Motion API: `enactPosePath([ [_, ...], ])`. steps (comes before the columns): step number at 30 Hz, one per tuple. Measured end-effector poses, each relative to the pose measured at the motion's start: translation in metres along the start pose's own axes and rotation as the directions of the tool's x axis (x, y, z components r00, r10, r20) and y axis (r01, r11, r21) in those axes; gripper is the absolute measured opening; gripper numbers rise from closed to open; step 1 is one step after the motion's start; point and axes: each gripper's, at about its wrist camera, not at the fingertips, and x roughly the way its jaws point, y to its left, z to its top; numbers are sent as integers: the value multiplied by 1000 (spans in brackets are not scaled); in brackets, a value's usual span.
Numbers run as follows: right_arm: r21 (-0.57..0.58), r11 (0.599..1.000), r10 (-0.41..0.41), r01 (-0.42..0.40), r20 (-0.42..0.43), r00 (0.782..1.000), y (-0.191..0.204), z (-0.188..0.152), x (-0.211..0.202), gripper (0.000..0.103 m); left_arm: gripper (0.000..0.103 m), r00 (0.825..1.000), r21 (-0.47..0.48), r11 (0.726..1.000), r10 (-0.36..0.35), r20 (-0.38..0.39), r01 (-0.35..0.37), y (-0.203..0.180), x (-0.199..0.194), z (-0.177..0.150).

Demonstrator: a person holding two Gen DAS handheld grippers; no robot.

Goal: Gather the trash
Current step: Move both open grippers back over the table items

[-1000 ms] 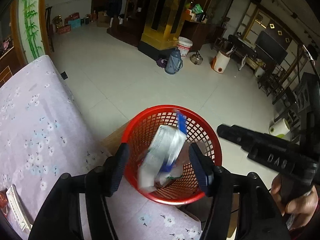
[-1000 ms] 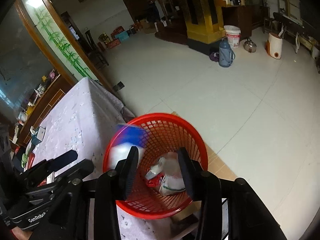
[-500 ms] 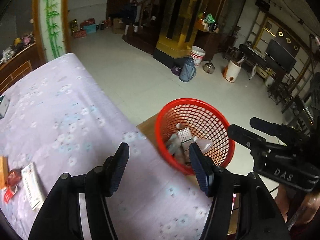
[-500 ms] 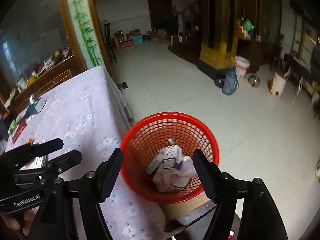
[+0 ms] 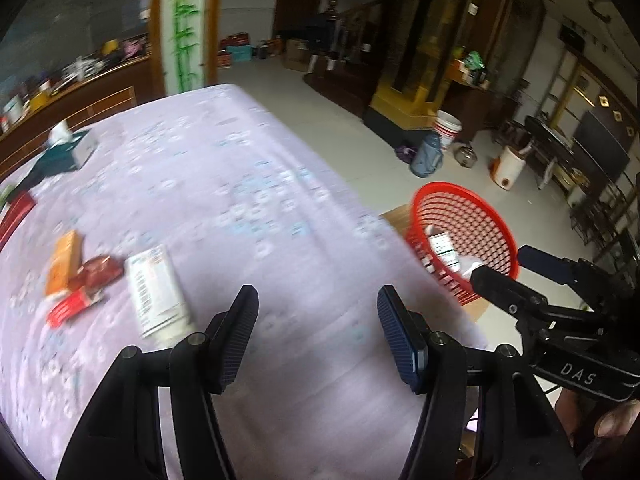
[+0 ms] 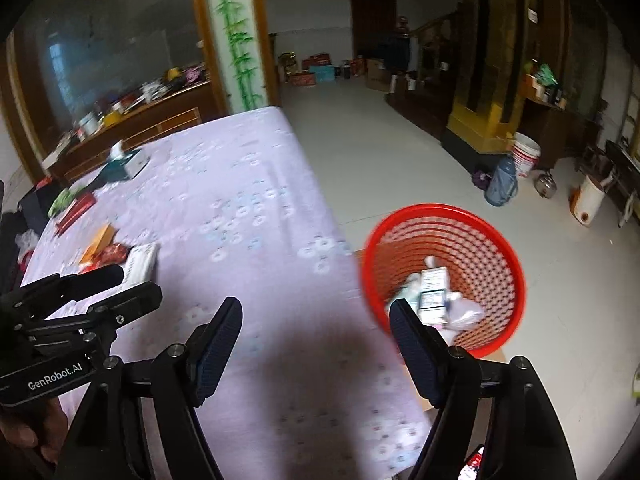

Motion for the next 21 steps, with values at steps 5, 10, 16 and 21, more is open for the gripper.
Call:
enactPosePath([
  [5, -15, 998, 68, -69, -59, 996, 30, -4, 9, 77, 60, 999, -58, 997, 46, 0, -46, 37, -17, -21],
  [10, -56, 989, 125, -134, -144, 982, 67, -12, 24, 77, 61, 996, -131, 988, 83, -11, -84, 77, -31, -42],
  [16, -121, 968, 193, -221, -213, 958, 117, -10, 44, 77, 61, 991, -212, 968, 133, -33, -137, 126, -49, -68],
  [21, -132, 948, 248, -288, -260, 933, 158, 5, 75, 77, 61, 984, -255, 950, 174, -43, -179, 163, -66, -83],
])
